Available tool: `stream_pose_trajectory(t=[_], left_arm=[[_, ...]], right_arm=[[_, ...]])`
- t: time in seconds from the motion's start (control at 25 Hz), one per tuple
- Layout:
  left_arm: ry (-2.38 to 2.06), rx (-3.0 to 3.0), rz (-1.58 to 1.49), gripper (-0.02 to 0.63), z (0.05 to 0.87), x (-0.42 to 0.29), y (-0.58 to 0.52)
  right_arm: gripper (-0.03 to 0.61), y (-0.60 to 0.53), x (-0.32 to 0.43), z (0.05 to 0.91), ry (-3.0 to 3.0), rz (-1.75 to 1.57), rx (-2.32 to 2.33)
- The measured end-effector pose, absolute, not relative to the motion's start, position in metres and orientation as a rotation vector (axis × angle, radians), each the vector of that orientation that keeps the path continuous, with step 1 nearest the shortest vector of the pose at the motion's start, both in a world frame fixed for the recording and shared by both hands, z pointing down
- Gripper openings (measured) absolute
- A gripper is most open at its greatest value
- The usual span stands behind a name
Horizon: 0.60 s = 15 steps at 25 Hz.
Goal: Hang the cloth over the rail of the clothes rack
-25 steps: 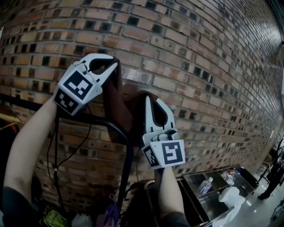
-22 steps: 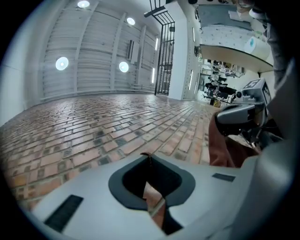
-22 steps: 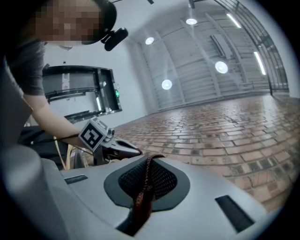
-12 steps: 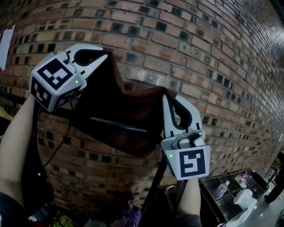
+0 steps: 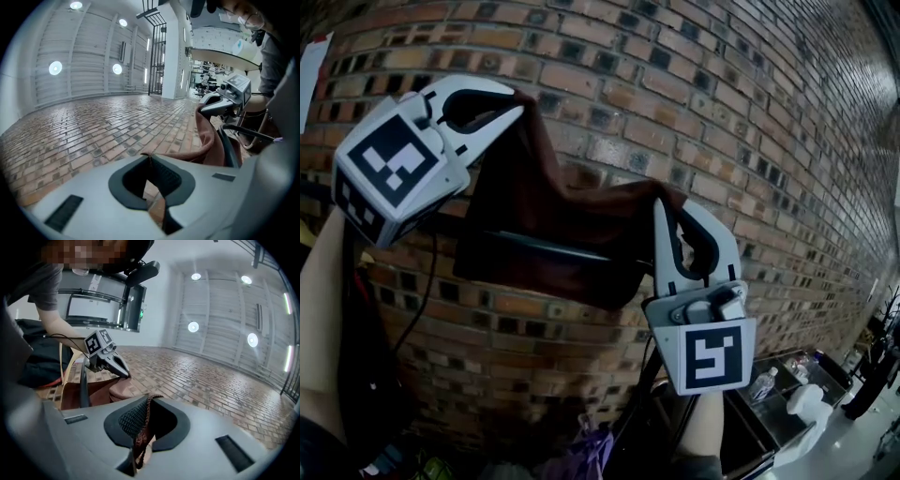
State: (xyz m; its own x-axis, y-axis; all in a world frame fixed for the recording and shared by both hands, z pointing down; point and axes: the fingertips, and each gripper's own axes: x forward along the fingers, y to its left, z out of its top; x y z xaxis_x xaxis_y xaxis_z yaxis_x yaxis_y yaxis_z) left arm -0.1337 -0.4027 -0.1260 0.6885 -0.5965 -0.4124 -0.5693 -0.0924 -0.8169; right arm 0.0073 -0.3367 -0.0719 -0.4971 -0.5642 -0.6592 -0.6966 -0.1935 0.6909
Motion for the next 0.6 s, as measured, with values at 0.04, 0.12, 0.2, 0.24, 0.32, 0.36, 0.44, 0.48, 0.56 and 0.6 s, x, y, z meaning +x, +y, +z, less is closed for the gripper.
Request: stream_pose_trajectory(t=[0.04, 0.12, 0.2, 0.24, 0.32, 0.36, 0.44, 0.48, 0.56, 0.6], left_arm=[[0.939, -1.738, -0.046, 0.023, -0.122, -0.138, -0.398], [0.968, -1.688, -0.093, 0.023, -0.112, -0.149, -0.387], [1.018, -1.635, -0.13, 0.023, -0.097, -0.164, -0.378], [1.04, -1.629, -0.131, 0.023, -0.088, -0.173, -0.374], [1.072, -1.655, -0.105, 0.023, -0.071, -0.189, -0.369], [1.083, -1.676, -0.085, 0.023, -0.063, -0.196, -0.367], [1.092, -1.724, -0.038, 0.023, -0.049, -0.206, -0.361], [1.094, -1.749, -0.012, 0.023, -0.043, -0.21, -0.358], [1.094, -1.797, 0.044, 0.023, -0.032, -0.216, -0.351], [1.095, -1.815, 0.072, 0.023, -0.027, -0.219, -0.348]], right_arm=[[0.035, -0.336, 0.002, -0.069, 1.934, 1.767, -1.513], [0.035, -0.335, -0.007, -0.063, 1.971, 1.695, -1.495], [0.035, -0.336, -0.015, -0.054, 2.016, 1.607, -1.453], [0.035, -0.336, -0.018, -0.048, 2.032, 1.571, -1.437], [0.035, -0.338, -0.021, -0.037, 2.048, 1.527, -1.435], [0.035, -0.34, -0.022, -0.032, 2.054, 1.509, -1.441], [0.035, -0.342, -0.023, -0.023, 2.069, 1.463, -1.445], [0.035, -0.343, -0.023, -0.019, 2.076, 1.438, -1.443], [0.035, -0.345, -0.024, -0.01, 2.098, 1.388, -1.436], [0.035, -0.346, -0.024, -0.005, 2.112, 1.363, -1.431]])
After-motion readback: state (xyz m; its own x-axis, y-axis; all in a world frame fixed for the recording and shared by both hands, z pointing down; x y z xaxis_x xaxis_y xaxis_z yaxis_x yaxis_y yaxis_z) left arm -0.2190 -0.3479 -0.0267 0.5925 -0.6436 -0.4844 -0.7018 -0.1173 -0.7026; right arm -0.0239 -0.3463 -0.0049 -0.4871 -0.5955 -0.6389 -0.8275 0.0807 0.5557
